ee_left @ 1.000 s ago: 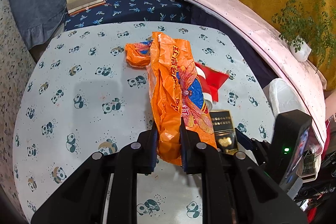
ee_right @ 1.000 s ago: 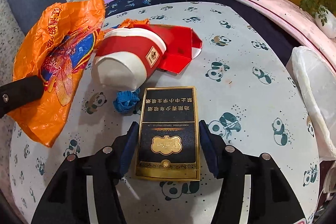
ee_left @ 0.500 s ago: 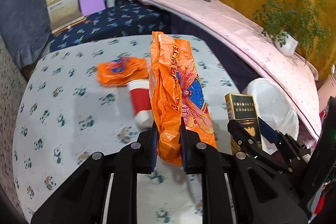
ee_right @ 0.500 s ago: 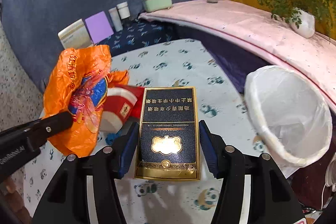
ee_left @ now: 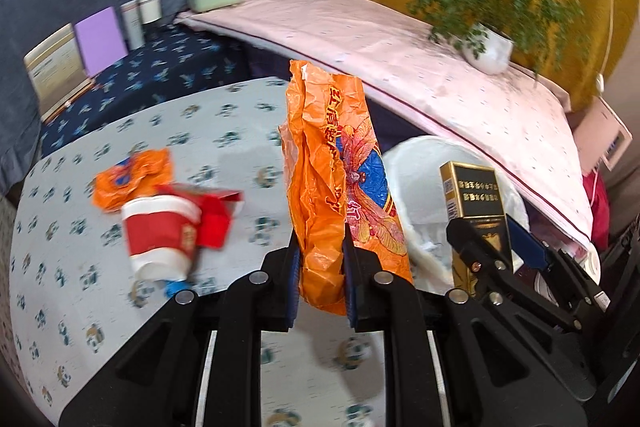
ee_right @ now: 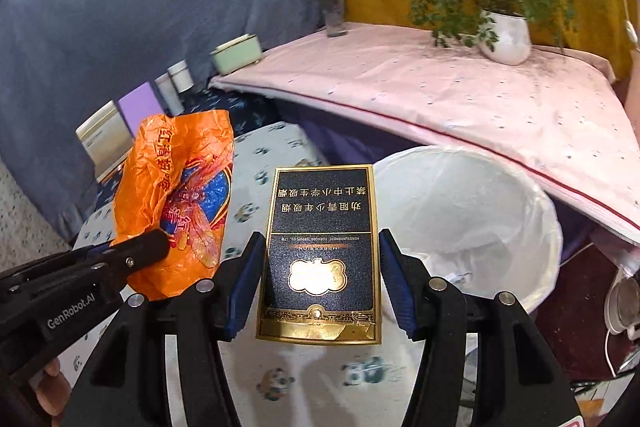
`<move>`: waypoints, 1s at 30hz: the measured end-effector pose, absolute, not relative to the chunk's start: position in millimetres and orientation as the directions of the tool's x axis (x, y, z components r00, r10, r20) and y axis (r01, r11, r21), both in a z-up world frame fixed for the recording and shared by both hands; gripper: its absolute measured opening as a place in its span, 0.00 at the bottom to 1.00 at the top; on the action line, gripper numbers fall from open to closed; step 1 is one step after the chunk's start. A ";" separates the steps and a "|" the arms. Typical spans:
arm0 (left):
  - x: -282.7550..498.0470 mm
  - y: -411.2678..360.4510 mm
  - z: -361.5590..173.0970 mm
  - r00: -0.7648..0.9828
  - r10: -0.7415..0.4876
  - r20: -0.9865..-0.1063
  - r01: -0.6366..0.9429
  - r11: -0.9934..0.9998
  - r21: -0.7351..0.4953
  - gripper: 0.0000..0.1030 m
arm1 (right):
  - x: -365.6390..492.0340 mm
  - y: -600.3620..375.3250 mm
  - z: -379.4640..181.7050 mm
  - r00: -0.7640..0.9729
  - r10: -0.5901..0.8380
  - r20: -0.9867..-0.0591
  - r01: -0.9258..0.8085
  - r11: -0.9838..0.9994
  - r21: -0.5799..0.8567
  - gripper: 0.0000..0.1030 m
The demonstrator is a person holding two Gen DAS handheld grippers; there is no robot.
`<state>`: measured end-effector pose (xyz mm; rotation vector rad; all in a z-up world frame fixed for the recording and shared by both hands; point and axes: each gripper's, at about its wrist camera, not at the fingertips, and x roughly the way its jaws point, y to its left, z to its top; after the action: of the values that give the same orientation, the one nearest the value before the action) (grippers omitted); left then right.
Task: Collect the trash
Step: 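Carry the orange bag and gold box to the bin and open both tools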
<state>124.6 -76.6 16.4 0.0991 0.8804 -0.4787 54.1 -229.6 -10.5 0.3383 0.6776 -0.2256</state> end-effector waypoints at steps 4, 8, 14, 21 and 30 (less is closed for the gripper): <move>119.2 -106.1 15.3 0.524 -0.378 -0.763 0.485 0.869 -0.096 0.17 | 43.0 -258.8 -10.6 0.755 -0.133 -0.642 0.362 0.901 0.240 0.53; 116.0 -134.5 13.2 0.502 -0.399 -0.768 0.530 0.843 -0.092 0.17 | 33.1 -285.8 -13.0 0.748 -0.167 -0.642 0.410 0.878 0.248 0.53; 117.4 -172.8 4.1 0.450 -0.427 -0.784 0.595 0.798 -0.093 0.17 | 25.0 -316.5 -18.5 0.734 -0.207 -0.647 0.468 0.844 0.261 0.53; 123.7 -204.2 -8.3 0.405 -0.446 -0.798 0.629 0.769 -0.111 0.29 | 23.6 -339.3 -25.7 0.717 -0.231 -0.658 0.509 0.819 0.266 0.53; 134.5 -203.9 -11.0 0.447 -0.425 -0.787 0.588 0.802 -0.099 0.56 | 30.1 -351.8 -33.9 0.704 -0.235 -0.671 0.524 0.809 0.267 0.53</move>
<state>134.5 -203.9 -11.0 0.1999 0.9118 -0.6323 30.1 -351.8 -33.9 0.4665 0.6660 -0.4390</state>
